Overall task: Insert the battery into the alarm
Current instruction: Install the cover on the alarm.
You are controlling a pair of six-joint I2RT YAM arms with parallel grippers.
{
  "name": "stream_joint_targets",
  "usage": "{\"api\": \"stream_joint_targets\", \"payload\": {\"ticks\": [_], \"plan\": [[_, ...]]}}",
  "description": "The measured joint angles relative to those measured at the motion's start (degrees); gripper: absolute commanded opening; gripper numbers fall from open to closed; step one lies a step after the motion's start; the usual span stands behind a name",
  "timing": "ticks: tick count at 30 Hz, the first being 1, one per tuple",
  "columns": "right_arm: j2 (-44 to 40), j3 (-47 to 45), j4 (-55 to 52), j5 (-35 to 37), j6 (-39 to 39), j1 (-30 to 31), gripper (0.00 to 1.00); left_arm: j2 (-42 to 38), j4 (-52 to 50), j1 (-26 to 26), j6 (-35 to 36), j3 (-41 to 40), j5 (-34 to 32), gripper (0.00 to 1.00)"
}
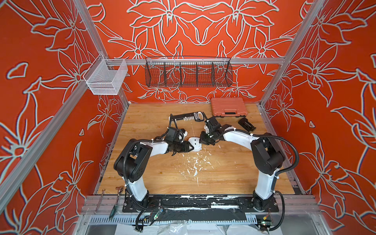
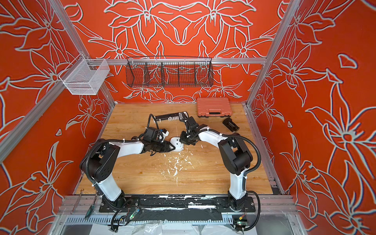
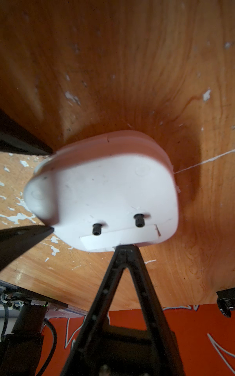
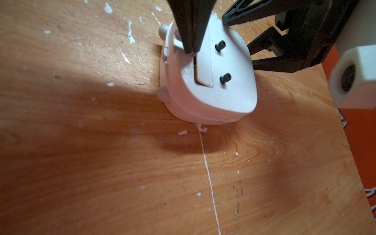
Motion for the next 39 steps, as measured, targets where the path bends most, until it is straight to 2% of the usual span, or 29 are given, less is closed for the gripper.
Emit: {"api": "stream_joint_targets", "payload": {"ticks": [7, 11, 15, 22, 39], "plan": [[0.1, 0.1, -0.2, 0.1, -0.5, 0.0, 0.01, 0.0, 0.0, 0.0, 0.0, 0.0, 0.0, 0.52], [0.3, 0.8, -1.0, 0.7, -1.7, 0.2, 0.19, 0.0, 0.0, 0.0, 0.0, 0.0, 0.0, 0.52], [1.0, 2.5, -1.8, 2.0, -3.8, 1.3, 0.28, 0.3, -0.1, -0.1, 0.0, 0.3, 0.2, 0.51], [1.5, 4.2, -4.0, 5.1, -6.1, 2.5, 0.29, 0.4, -0.1, -0.1, 0.0, 0.3, 0.4, 0.51], [1.2, 4.5, -4.6, 8.3, -9.1, 3.5, 0.49, 0.6, 0.1, -0.1, 0.0, 0.3, 0.5, 0.51]]}}
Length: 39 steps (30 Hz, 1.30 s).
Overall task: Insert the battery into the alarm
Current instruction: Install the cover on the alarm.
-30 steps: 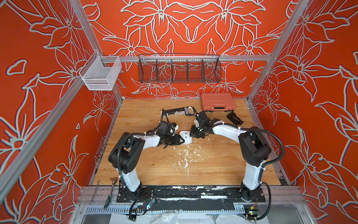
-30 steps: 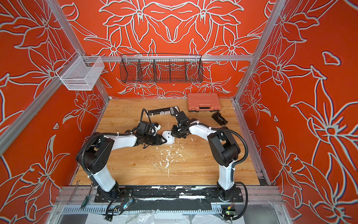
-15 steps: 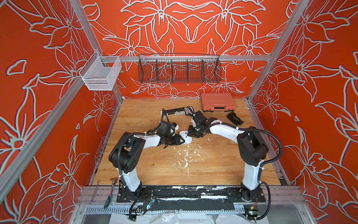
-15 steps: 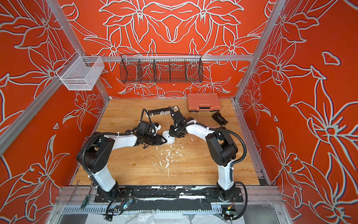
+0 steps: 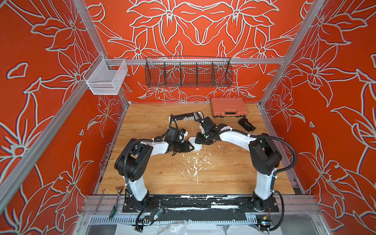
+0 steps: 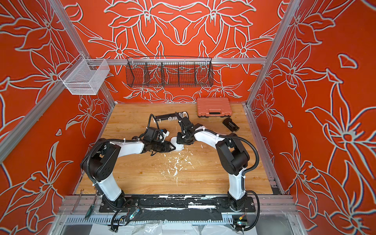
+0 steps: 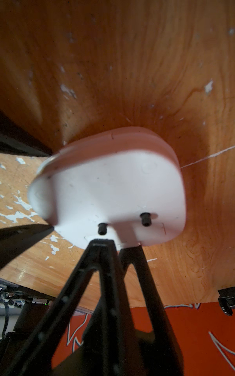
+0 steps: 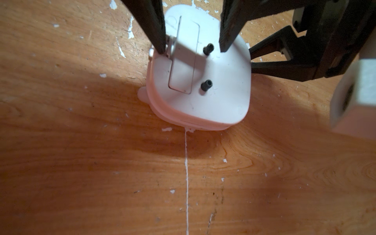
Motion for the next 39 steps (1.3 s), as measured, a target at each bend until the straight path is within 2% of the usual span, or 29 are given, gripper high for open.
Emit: {"api": "stream_joint_targets", "payload": {"ticks": [17, 39], "plan": [[-0.3, -0.3, -1.6, 4.3, -1.0, -0.1, 0.52, 0.0, 0.0, 0.0, 0.0, 0.0, 0.0, 0.5], [-1.3, -3.6, 0.2, 4.3, -1.4, -1.0, 0.45, 0.0, -0.2, -0.3, 0.0, 0.0, 0.0, 0.5]]}}
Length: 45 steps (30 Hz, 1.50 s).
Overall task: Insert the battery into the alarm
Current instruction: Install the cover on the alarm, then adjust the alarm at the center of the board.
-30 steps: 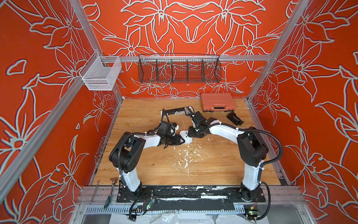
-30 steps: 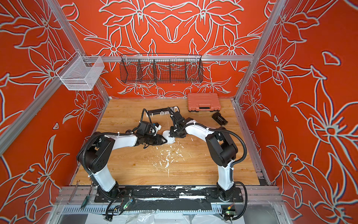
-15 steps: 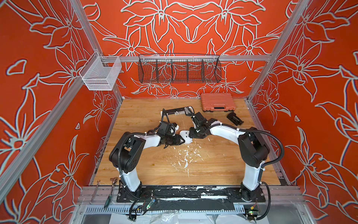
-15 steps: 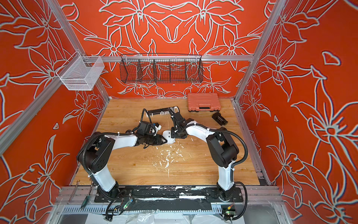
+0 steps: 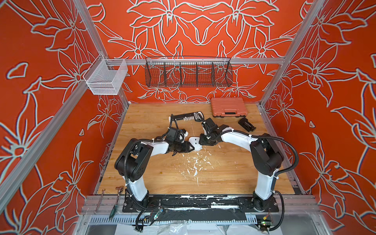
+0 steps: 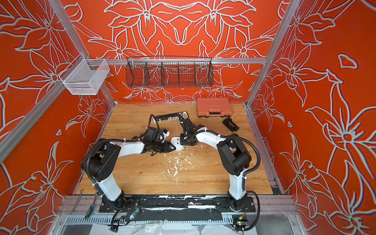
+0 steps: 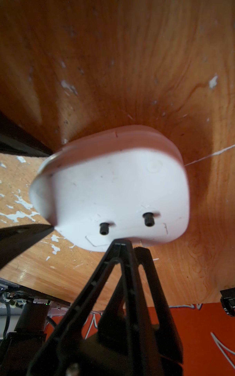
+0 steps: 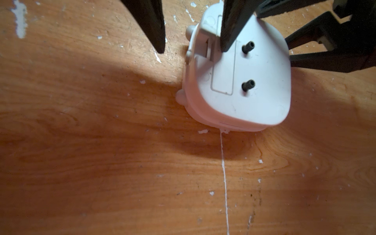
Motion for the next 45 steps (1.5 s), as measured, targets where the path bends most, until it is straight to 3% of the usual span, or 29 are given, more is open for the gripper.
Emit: {"api": "stream_joint_targets", "payload": {"ticks": [6, 11, 19, 26, 31, 36, 45], "plan": [[0.0, -0.3, 1.0, -0.5, -0.1, -0.1, 0.47, 0.0, -0.7, 0.0, 0.0, 0.4, -0.1, 0.5], [-0.1, -0.4, 1.7, -0.4, -1.7, -0.1, 0.57, -0.1, -1.4, 0.0, 0.2, 0.8, -0.6, 0.51], [-3.7, -1.6, 3.3, -0.1, -5.1, 0.1, 0.98, -5.3, -3.6, 0.4, 1.7, 1.1, -3.4, 0.55], [-4.2, -1.6, 3.5, 0.9, -5.7, 2.0, 0.98, -9.0, -3.7, 3.1, 1.0, 2.3, -3.3, 0.6], [-4.0, -1.1, 3.0, 4.6, -4.3, 5.8, 0.98, -10.5, -2.8, 7.6, -1.5, 1.1, -2.6, 0.62], [-2.1, 3.9, -2.1, 9.0, -1.3, 8.6, 0.98, -10.5, -2.4, 8.7, -3.0, 0.6, -1.7, 0.62], [-0.7, 6.2, -5.8, 15.5, 3.7, 10.4, 0.98, -4.6, -5.0, 9.4, -3.6, 2.8, -0.9, 0.6]]}}
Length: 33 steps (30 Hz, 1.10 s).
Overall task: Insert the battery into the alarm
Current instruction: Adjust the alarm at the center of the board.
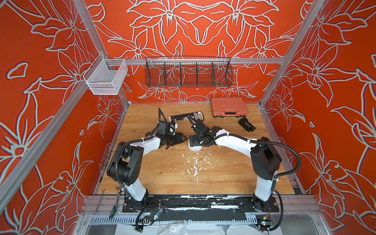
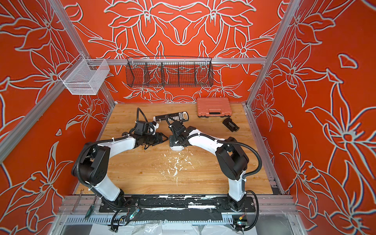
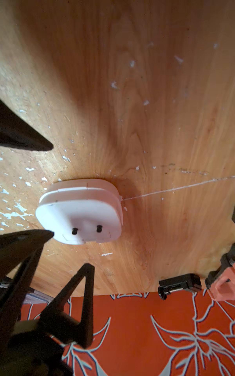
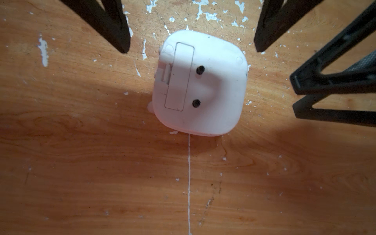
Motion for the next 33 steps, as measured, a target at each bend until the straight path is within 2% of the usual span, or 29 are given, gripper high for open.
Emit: {"api": "stream_joint_targets", "payload": {"ticks": [7, 33], "plan": [[5.6, 6.8, -4.3, 2.4, 2.2, 1.5, 0.98, 0.1, 0.1, 2.1, -0.3, -0.3, 0.3, 0.6], [13.9, 15.5, -10.4, 1.1, 3.8, 1.7, 0.98, 0.1, 0.0, 3.1, -0.2, -1.3, 0.5, 0.59]]}}
